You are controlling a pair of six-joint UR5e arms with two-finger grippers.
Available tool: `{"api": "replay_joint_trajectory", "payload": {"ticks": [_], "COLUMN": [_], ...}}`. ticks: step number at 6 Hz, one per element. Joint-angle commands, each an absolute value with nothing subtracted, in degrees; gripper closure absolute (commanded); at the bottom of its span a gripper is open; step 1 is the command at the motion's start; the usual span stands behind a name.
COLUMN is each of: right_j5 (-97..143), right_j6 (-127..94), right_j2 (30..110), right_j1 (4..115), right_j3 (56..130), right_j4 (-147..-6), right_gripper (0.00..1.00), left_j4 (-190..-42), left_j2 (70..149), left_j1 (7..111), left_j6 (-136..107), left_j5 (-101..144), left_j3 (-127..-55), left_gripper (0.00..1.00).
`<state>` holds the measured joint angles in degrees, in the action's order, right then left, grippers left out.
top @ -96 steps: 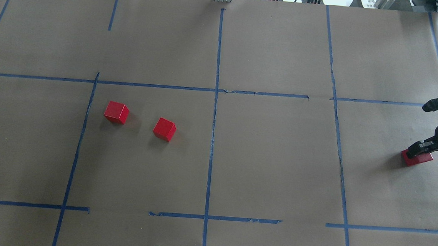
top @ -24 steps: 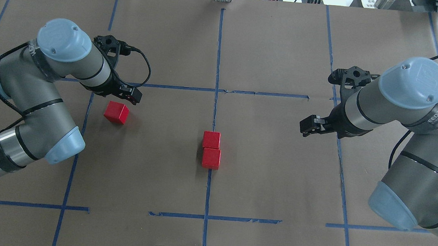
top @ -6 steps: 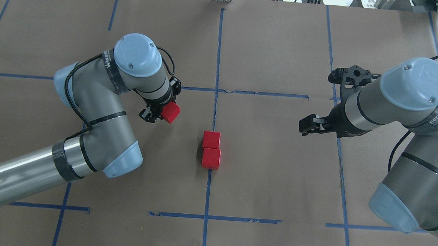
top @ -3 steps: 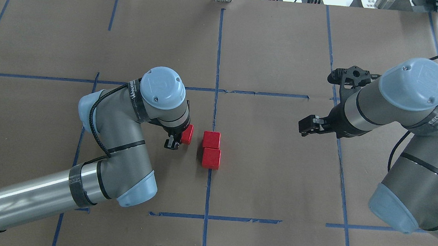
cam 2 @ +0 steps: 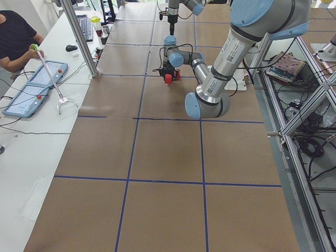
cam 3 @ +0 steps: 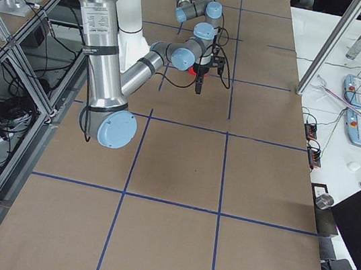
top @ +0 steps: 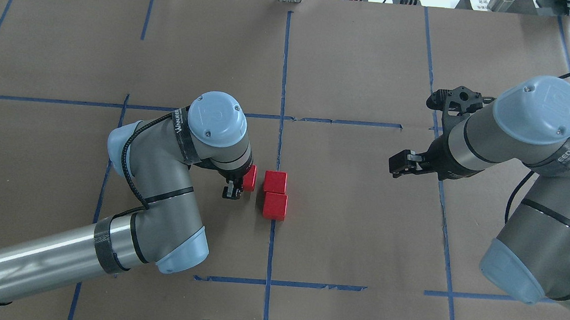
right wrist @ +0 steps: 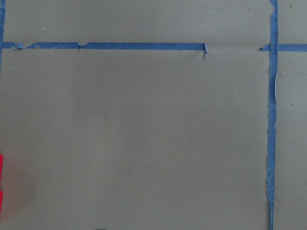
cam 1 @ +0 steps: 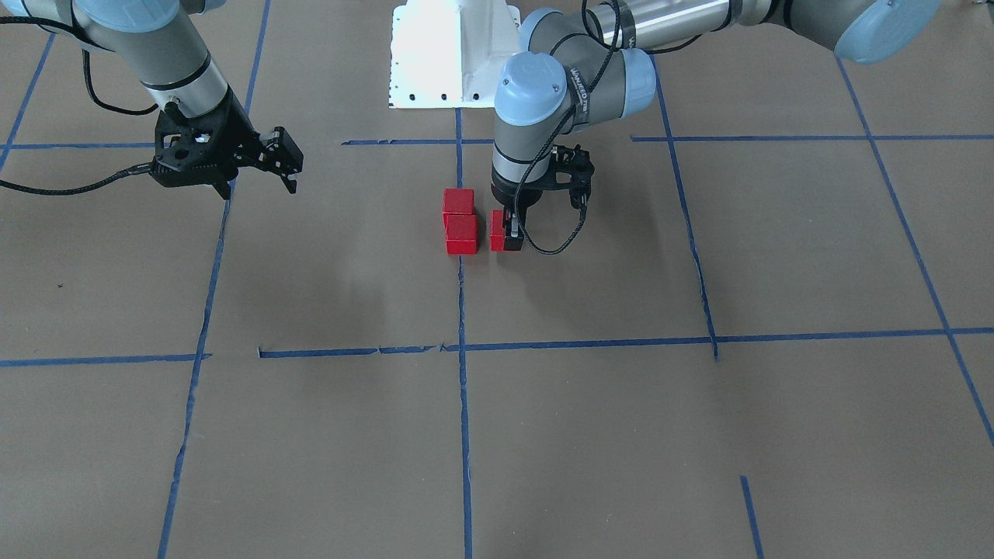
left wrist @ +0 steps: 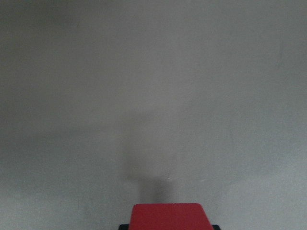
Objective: Form red blocks into L shape at center
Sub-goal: 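Carry the cube with the left gripper next to the two-cube column, then lower and push the cube with the left gripper against the far cube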
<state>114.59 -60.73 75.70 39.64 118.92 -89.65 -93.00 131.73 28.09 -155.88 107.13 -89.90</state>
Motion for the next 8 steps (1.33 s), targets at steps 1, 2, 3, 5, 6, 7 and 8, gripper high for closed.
{"api": "replay_joint_trajectory", "payload": {"ticks": [1, 2, 3, 5, 6, 7, 8], "right_j5": [114.78, 114.79, 114.79, 114.87, 114.96, 114.96, 115.05], "right_j6": [-60.73, -60.65, -60.47, -60.64, -60.64, -60.64, -60.64], "right_j2": [75.76, 75.76, 75.94, 75.94, 75.94, 75.94, 75.94], "right_j1": [39.64, 39.64, 39.64, 39.64, 39.64, 39.73, 39.64], "right_j3": [118.92, 118.65, 118.65, 118.74, 118.74, 118.74, 118.74], "right_j4": [-89.65, -89.65, -89.65, -89.65, -89.65, -89.65, -89.65], "right_gripper": [0.01, 0.01, 0.01, 0.01, 0.01, 0.01, 0.01], "left_j4": [-95.25, -96.75, -97.29, -97.29, -97.38, -97.38, -97.38], "left_j2": [131.75, 131.75, 131.75, 131.75, 131.84, 131.92, 131.92], "left_j1": [28.04, 28.21, 28.04, 27.77, 27.34, 27.33, 27.33], "left_j6": [-158.62, -160.82, -162.32, -162.34, -162.51, -162.42, -162.51], "left_j5": [107.14, 107.14, 107.14, 107.14, 107.14, 107.14, 107.14], "left_j3": [-89.82, -89.13, -88.95, -87.89, -87.8, -87.8, -87.8], "left_gripper": [1.0, 1.0, 1.0, 1.0, 1.0, 1.0, 1.0]}}
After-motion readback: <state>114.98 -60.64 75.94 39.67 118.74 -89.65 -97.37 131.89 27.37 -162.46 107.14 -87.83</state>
